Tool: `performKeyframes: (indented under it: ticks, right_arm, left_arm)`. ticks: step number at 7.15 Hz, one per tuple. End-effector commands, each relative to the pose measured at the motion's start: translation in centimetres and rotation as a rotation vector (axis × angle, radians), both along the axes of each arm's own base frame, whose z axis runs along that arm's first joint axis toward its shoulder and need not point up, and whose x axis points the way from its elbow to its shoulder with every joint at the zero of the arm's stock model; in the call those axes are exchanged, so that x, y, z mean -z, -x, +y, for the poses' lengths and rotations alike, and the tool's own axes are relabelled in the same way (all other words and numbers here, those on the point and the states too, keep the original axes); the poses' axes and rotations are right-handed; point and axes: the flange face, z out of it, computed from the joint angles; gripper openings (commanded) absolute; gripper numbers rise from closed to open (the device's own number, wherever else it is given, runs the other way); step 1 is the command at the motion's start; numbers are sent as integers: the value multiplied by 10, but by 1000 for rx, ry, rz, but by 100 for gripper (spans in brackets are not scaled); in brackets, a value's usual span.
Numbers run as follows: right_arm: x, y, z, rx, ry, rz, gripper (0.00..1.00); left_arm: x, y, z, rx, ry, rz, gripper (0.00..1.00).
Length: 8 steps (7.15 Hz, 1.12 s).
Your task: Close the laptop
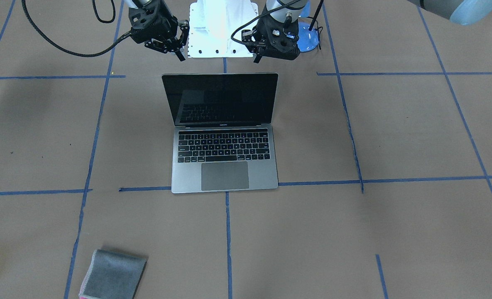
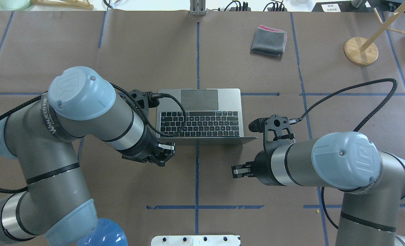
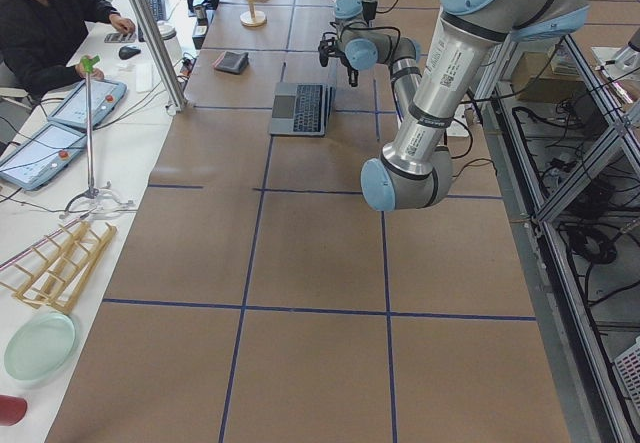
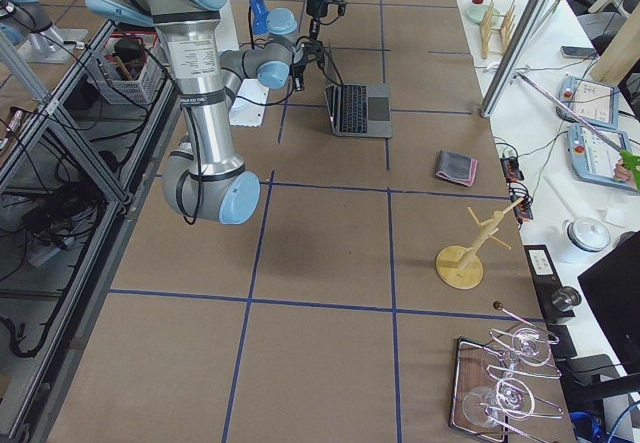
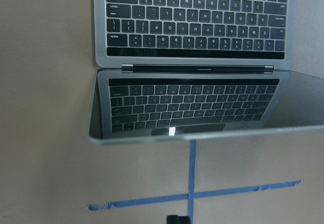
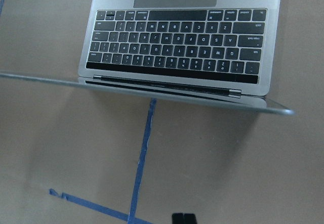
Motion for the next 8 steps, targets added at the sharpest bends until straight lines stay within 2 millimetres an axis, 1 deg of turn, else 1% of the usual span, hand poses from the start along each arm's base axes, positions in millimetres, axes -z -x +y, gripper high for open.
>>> performKeyframes:
  ticks: [1,2,3,4,5,6,7,8]
  right_arm:
    - [12,3,-10,-48,-36,-11,3]
    - [16,0,-22,-79,-44,-14,2]
    - [21,7,-44,-113,-47,-8,2]
    - [21,8,-61,-141,-43,2,2]
    - [19,3,-71,-160,-45,10,2]
    - [21,-2,-81,-180,-47,9,1]
    - [24,-3,-93,-200,-46,9,1]
    - [26,1,-106,-216,-43,17,1]
  left_arm:
    - [-3,-7,-9,32,-26,-18,1]
    - [-1,0,-19,59,-34,-19,1]
    - [1,6,-27,79,-37,-16,0]
    - [3,5,-43,102,-37,-16,0]
    - [-1,-3,-70,130,-39,-14,0]
    - [-2,0,-87,158,-48,4,0]
    - [1,5,-106,184,-44,-1,0]
    - [3,-2,-120,182,-56,-14,0]
